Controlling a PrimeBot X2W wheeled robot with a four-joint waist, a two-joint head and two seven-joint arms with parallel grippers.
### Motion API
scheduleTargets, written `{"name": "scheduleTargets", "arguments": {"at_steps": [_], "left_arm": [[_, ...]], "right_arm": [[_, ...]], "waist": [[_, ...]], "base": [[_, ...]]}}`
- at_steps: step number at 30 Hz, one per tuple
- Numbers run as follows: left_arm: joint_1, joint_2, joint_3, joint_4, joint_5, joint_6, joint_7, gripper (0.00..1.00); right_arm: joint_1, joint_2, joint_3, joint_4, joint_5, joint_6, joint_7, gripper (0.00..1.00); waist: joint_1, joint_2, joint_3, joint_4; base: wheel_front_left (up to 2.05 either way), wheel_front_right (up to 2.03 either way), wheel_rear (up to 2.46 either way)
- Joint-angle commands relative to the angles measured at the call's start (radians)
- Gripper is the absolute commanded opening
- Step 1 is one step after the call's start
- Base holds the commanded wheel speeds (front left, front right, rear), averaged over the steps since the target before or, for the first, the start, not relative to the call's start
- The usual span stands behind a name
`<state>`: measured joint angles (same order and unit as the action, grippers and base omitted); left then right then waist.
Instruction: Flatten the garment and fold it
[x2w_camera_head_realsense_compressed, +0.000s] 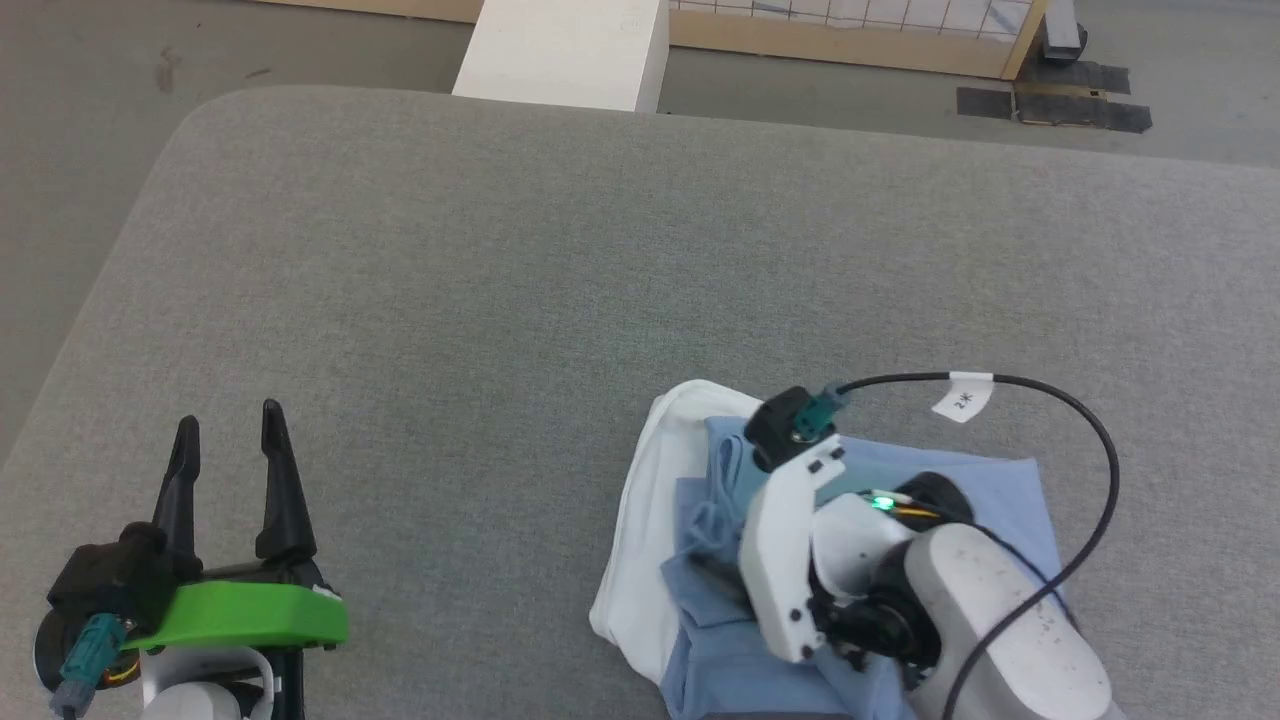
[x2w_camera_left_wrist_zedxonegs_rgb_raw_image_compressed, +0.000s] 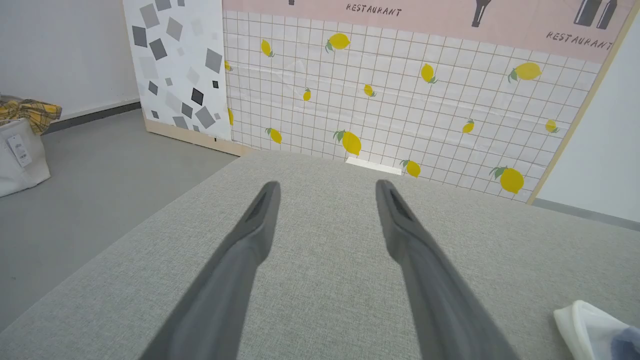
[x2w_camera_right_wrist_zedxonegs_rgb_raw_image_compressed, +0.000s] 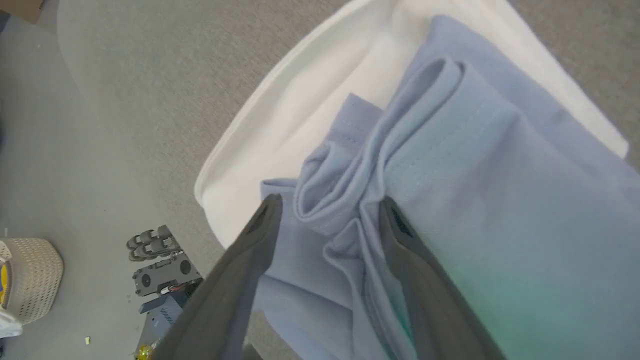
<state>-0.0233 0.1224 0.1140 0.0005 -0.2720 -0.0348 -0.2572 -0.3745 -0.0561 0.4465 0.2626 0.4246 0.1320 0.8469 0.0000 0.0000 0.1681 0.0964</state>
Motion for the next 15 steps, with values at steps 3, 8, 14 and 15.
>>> {"name": "scheduleTargets", "arguments": {"at_steps": [3, 8, 14, 15], "left_arm": [[-0.012, -0.007, 0.004, 0.006, 0.013, -0.009, -0.005, 1.0], [-0.003, -0.001, 0.017, 0.001, 0.022, -0.011, -0.005, 1.0], [0.015, 0.006, 0.03, -0.017, 0.03, -0.013, -0.005, 1.0], [0.018, 0.006, 0.031, -0.02, 0.031, -0.014, -0.005, 1.0]], "right_arm": [[-0.04, 0.005, 0.062, -0.035, 0.105, -0.001, -0.033, 1.0], [-0.067, 0.006, 0.1, -0.118, 0.226, -0.001, -0.097, 1.0], [-0.054, -0.025, -0.064, -0.208, 0.114, -0.001, -0.175, 1.0], [-0.042, -0.041, -0.1, -0.218, 0.076, -0.001, -0.177, 1.0]], "waist": [[0.0, 0.0, -0.009, -0.006], [0.0, 0.0, -0.033, -0.039], [0.0, 0.0, -0.058, -0.092], [0.0, 0.0, -0.061, -0.099]], "base": [[0.0, 0.0, 0.0], [0.0, 0.0, 0.0], [0.0, 0.0, 0.0], [0.0, 0.0, 0.0]]}}
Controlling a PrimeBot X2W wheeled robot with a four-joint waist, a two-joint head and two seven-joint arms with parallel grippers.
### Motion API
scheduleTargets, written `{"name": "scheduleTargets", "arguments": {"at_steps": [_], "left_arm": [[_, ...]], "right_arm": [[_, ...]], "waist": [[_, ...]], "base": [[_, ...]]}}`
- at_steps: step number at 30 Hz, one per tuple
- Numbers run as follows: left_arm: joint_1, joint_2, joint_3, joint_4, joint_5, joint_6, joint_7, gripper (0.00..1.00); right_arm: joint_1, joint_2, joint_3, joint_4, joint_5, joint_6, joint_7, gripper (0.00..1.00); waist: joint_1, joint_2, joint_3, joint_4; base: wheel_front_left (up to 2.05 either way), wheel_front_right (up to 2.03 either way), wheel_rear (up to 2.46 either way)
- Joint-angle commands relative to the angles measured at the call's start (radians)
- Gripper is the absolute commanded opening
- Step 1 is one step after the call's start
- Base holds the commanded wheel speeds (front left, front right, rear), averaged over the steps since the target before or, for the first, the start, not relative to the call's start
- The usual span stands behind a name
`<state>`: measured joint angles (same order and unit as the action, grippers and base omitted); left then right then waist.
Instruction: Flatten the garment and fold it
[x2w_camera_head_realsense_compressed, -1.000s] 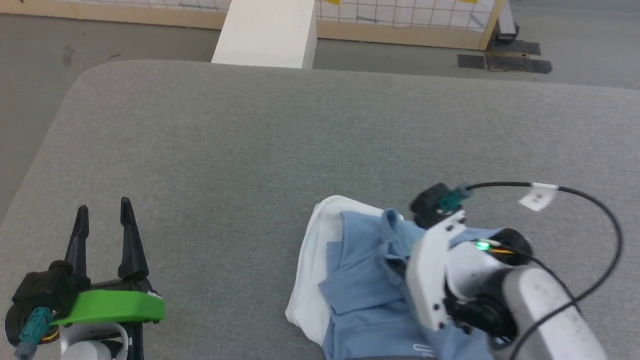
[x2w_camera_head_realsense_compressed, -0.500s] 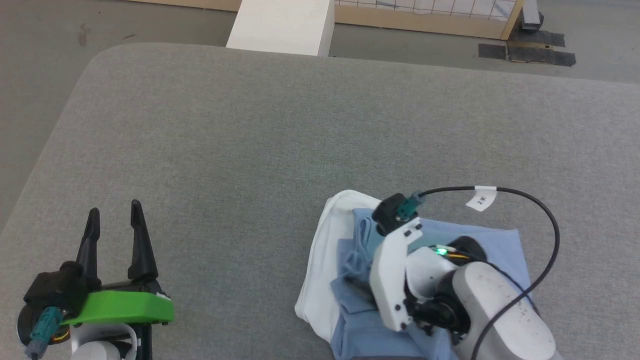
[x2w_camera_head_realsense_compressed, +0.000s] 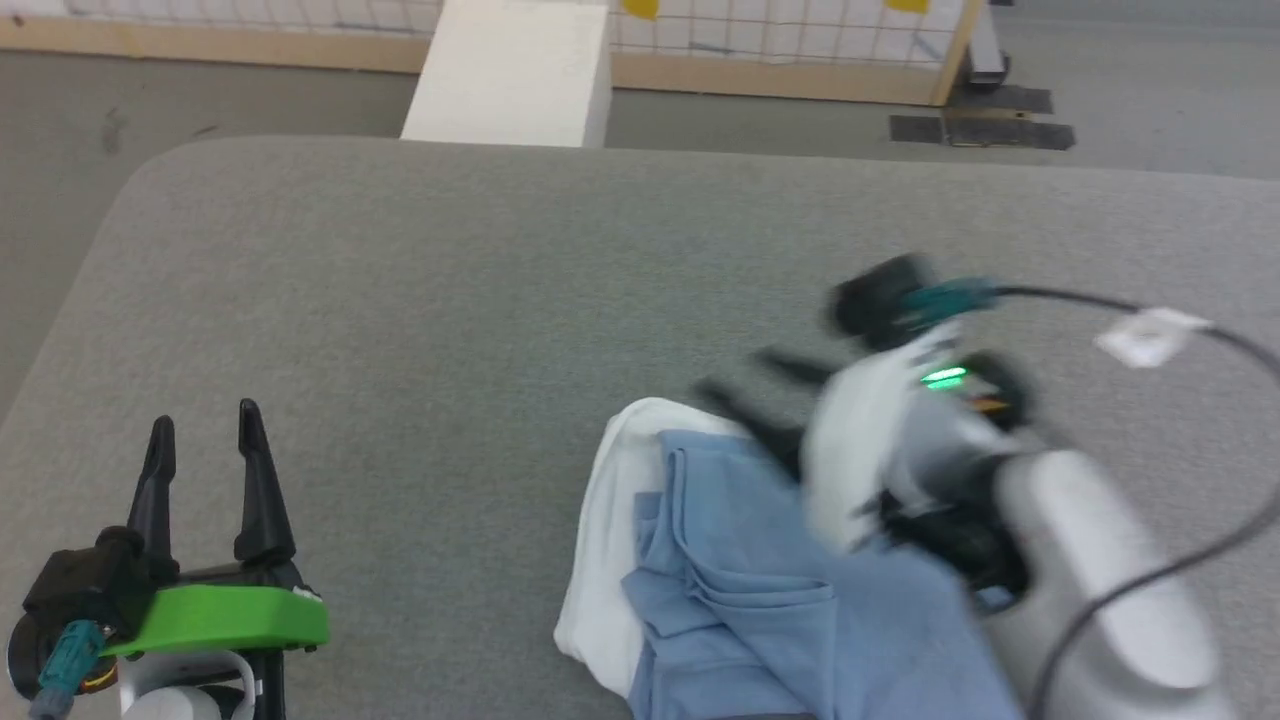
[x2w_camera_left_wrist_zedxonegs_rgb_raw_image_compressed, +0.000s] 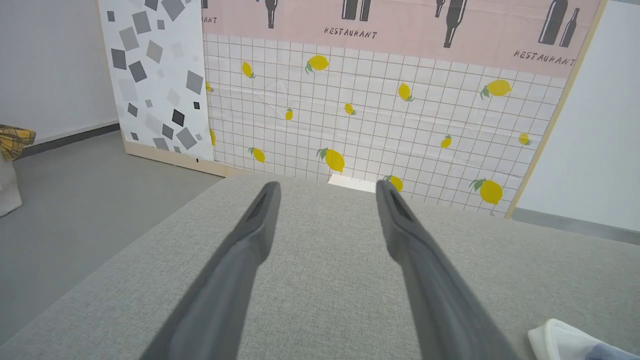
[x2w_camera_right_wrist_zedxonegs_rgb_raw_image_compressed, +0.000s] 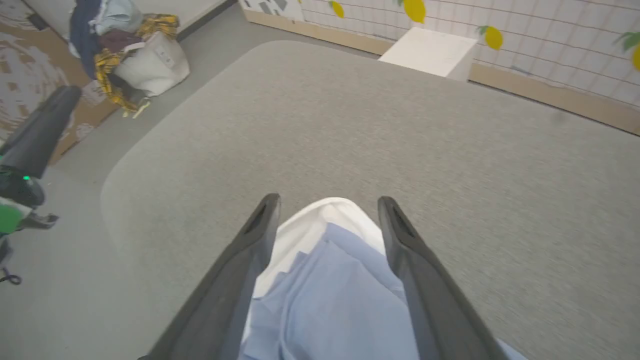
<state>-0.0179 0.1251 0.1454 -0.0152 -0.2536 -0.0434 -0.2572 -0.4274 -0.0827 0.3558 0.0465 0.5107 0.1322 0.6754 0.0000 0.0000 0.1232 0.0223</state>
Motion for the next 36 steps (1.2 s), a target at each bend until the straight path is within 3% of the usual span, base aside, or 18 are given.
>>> {"name": "scheduleTargets", "arguments": {"at_steps": [1, 5, 10, 16, 25, 26, 28, 33, 36], "left_arm": [[0.015, 0.004, 0.0, -0.006, 0.014, -0.006, -0.005, 1.0], [0.02, 0.003, -0.004, -0.011, 0.019, -0.009, -0.005, 1.0], [0.021, 0.003, -0.011, -0.014, 0.027, -0.011, -0.005, 1.0], [0.018, 0.0, -0.014, -0.013, 0.033, -0.012, -0.005, 1.0], [0.012, -0.004, -0.022, -0.006, 0.034, -0.015, -0.005, 1.0], [0.012, -0.004, -0.021, -0.006, 0.033, -0.015, -0.005, 1.0], [0.013, -0.005, -0.017, -0.009, 0.033, -0.012, -0.005, 1.0], [0.023, -0.006, 0.005, -0.039, 0.026, -0.002, -0.005, 1.0], [0.028, -0.001, 0.028, -0.072, 0.021, 0.005, -0.005, 1.0]], "right_arm": [[0.032, -0.03, -0.056, -0.015, -0.047, -0.002, 0.0, 1.0], [0.128, -0.075, -0.213, -0.057, -0.152, -0.002, 0.037, 1.0], [0.254, -0.089, -0.32, -0.071, -0.252, -0.002, 0.098, 1.0], [0.329, -0.059, -0.33, -0.015, -0.287, -0.002, 0.116, 1.0], [0.313, -0.039, -0.297, 0.146, -0.29, -0.002, 0.093, 1.0], [0.307, -0.039, -0.295, 0.157, -0.283, -0.002, 0.088, 0.32], [0.29, -0.046, -0.287, 0.165, -0.273, -0.002, 0.075, 0.0], [0.241, -0.088, -0.269, 0.153, -0.241, -0.002, 0.071, 0.0], [0.201, -0.137, -0.245, 0.142, -0.222, -0.002, 0.082, 0.0]], "waist": [[0.0, 0.0, -0.017, -0.032], [0.0, 0.0, -0.017, -0.047], [0.0, 0.0, -0.004, -0.05], [0.0, 0.0, 0.014, -0.043], [0.0, 0.0, 0.02, -0.031], [0.0, 0.0, 0.02, -0.032], [0.0, 0.0, 0.021, -0.04], [0.0, 0.0, 0.043, -0.117], [0.0, 0.0, 0.067, -0.209]], "base": [[0.0, 0.0, 0.0], [0.0, 0.0, 0.0], [0.0, 0.0, 0.0], [0.0, 0.0, 0.0], [0.0, 0.0, 0.0], [0.0, 0.0, 0.0], [0.0, 0.0, 0.0], [0.0, 0.0, 0.0], [0.0, 0.0, 0.0]]}}
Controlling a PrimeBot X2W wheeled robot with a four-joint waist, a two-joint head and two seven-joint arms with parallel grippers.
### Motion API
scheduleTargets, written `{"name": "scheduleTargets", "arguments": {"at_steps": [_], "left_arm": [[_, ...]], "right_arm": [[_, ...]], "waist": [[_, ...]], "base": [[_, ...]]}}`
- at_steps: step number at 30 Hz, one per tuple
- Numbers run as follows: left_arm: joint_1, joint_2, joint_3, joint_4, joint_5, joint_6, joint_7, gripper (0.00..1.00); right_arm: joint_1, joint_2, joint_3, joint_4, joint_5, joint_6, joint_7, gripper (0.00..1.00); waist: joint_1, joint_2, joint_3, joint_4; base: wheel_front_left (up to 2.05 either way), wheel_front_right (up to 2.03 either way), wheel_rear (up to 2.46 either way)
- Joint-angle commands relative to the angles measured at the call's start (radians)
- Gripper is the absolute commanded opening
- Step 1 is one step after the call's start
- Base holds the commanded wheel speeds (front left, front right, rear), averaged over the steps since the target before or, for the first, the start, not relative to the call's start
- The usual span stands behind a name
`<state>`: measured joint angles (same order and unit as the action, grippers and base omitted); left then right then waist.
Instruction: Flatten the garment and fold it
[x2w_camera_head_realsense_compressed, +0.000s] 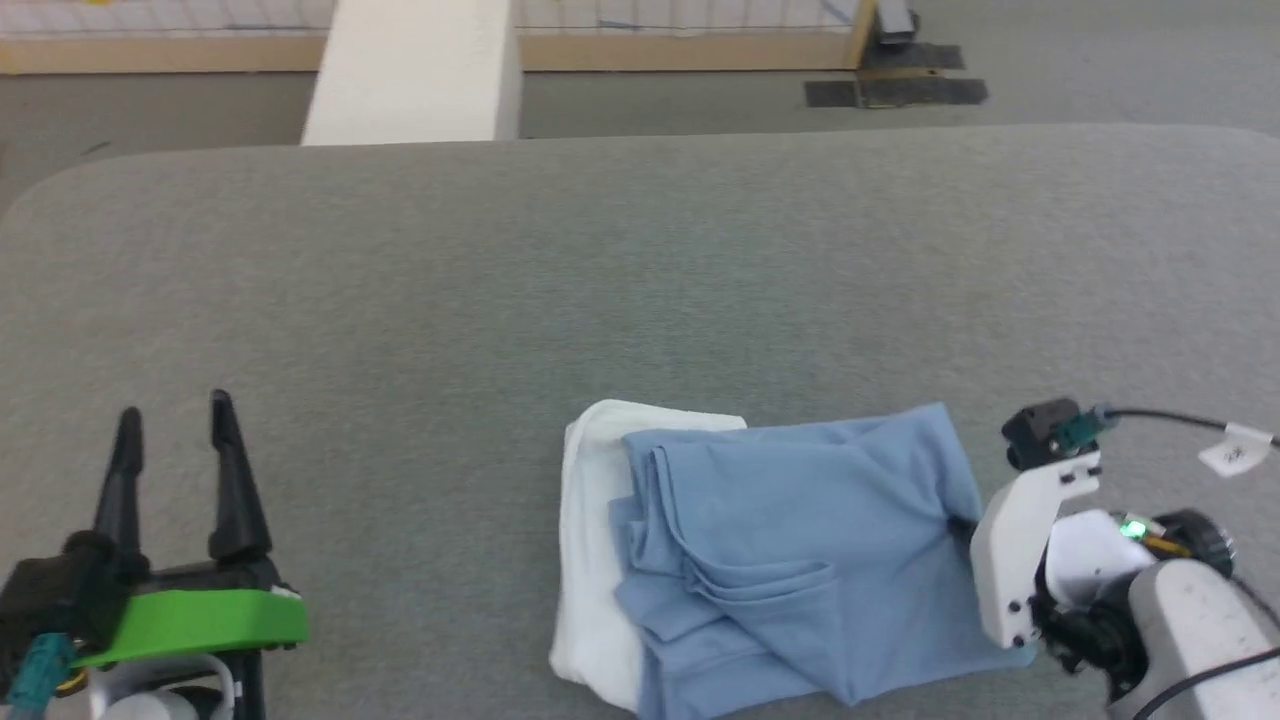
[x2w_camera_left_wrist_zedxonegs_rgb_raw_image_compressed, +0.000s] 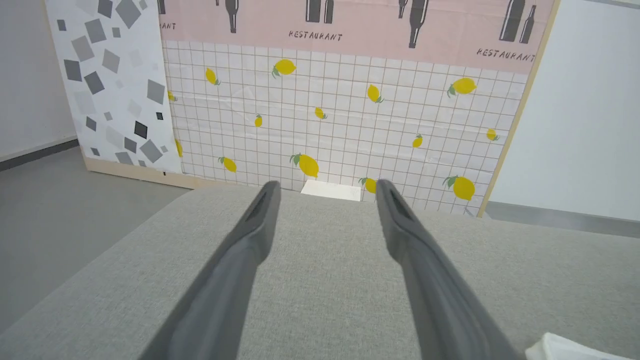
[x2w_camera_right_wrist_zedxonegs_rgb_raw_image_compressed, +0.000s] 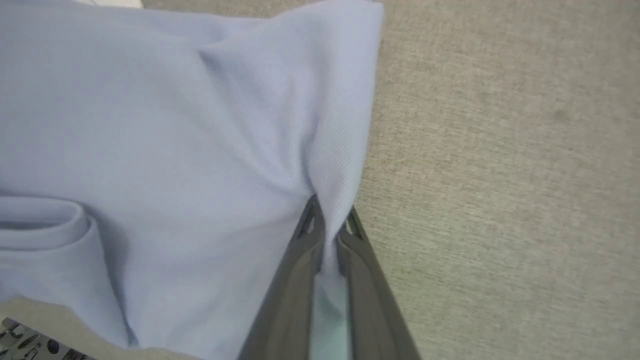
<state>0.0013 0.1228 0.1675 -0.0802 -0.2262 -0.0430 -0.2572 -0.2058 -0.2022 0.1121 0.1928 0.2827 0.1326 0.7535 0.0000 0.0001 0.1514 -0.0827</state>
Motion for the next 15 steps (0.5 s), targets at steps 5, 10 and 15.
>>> {"name": "scheduleTargets", "arguments": {"at_steps": [5, 10, 15], "left_arm": [[0.007, 0.011, 0.014, -0.054, -0.001, 0.011, -0.004, 1.0], [-0.018, 0.033, 0.003, -0.095, 0.014, 0.012, 0.023, 1.0], [-0.05, 0.068, -0.009, -0.156, 0.033, 0.008, 0.073, 1.0]], "right_arm": [[-0.099, -0.127, 0.045, 0.002, 0.033, -0.002, 0.01, 0.0], [-0.198, -0.229, 0.034, 0.07, 0.059, -0.002, -0.011, 0.0], [-0.304, -0.283, -0.026, 0.164, 0.049, -0.002, -0.067, 0.0]], "waist": [[0.0, -0.0001, 0.087, -0.251], [0.0, -0.0001, 0.153, -0.352], [0.0, -0.0001, 0.249, -0.392]], "base": [[0.0, 0.0, 0.0], [0.0, 0.0, 0.0], [0.0, 0.0, 0.0]]}}
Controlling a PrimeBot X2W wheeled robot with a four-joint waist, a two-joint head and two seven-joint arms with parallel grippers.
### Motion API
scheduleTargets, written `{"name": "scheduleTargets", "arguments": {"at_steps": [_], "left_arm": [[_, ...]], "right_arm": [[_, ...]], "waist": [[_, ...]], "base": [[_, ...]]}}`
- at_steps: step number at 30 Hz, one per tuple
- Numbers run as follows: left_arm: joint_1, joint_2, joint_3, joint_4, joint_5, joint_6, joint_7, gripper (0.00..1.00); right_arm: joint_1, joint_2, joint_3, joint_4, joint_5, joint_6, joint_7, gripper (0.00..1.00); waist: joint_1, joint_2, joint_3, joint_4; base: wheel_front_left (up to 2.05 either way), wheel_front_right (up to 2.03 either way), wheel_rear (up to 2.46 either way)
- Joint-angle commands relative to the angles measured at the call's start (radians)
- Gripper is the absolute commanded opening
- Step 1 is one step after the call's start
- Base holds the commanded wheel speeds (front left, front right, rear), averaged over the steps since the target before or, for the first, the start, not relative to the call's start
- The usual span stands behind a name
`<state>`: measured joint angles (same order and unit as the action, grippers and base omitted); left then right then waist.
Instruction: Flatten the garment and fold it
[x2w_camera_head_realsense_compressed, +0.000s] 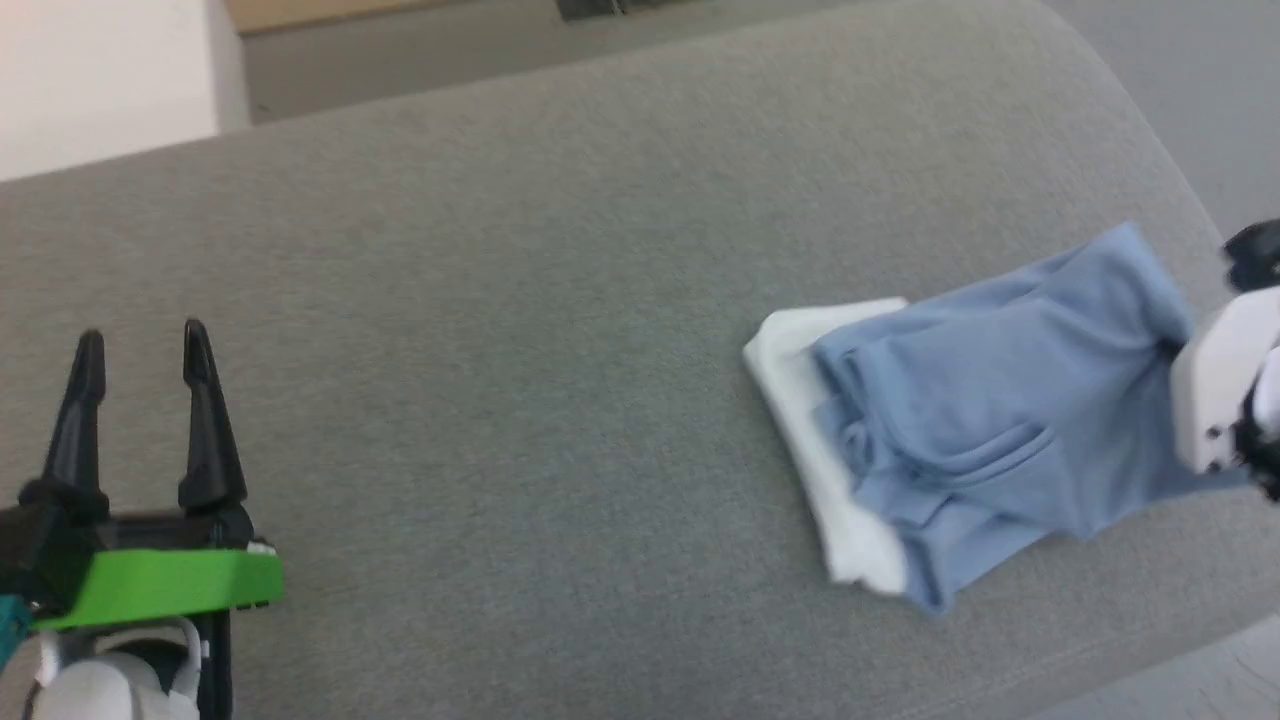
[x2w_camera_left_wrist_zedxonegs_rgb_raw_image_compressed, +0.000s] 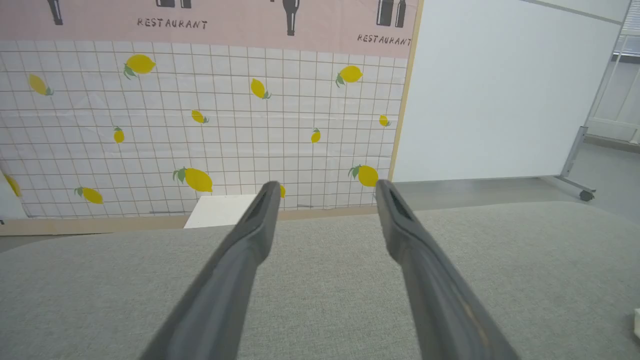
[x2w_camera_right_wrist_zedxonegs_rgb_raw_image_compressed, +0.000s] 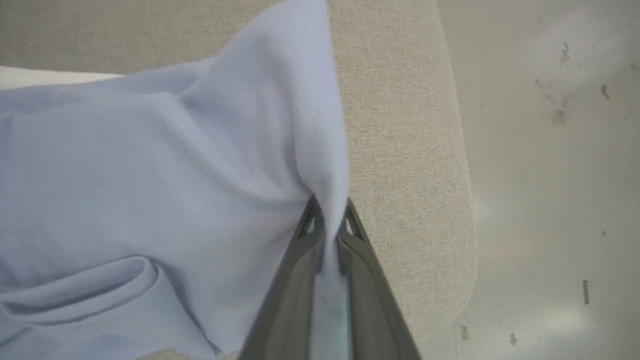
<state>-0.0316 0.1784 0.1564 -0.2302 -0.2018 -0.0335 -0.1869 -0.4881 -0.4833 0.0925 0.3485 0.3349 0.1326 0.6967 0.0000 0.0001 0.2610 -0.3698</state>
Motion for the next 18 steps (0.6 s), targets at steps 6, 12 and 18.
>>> {"name": "scheduleTargets", "arguments": {"at_steps": [6, 12, 18], "left_arm": [[-0.049, 0.062, 0.0, -0.079, 0.026, -0.009, 0.071, 1.0], [-0.056, 0.105, 0.022, -0.149, 0.032, -0.008, 0.133, 1.0], [-0.046, 0.107, 0.035, -0.17, 0.024, 0.003, 0.14, 1.0]], "right_arm": [[-0.123, -0.023, -0.118, 0.121, -0.054, -0.002, -0.068, 0.0], [-0.202, 0.005, -0.262, 0.218, -0.186, -0.002, -0.094, 0.0], [-0.251, 0.076, -0.41, 0.259, -0.332, -0.002, -0.144, 1.0]], "waist": [[0.0, -0.0001, 0.241, -0.09], [0.0, -0.0001, 0.304, -0.08], [0.0, -0.0001, 0.297, -0.071]], "base": [[0.0, 0.0, 0.0], [0.0, 0.0, 0.0], [0.0, 0.0, 0.0]]}}
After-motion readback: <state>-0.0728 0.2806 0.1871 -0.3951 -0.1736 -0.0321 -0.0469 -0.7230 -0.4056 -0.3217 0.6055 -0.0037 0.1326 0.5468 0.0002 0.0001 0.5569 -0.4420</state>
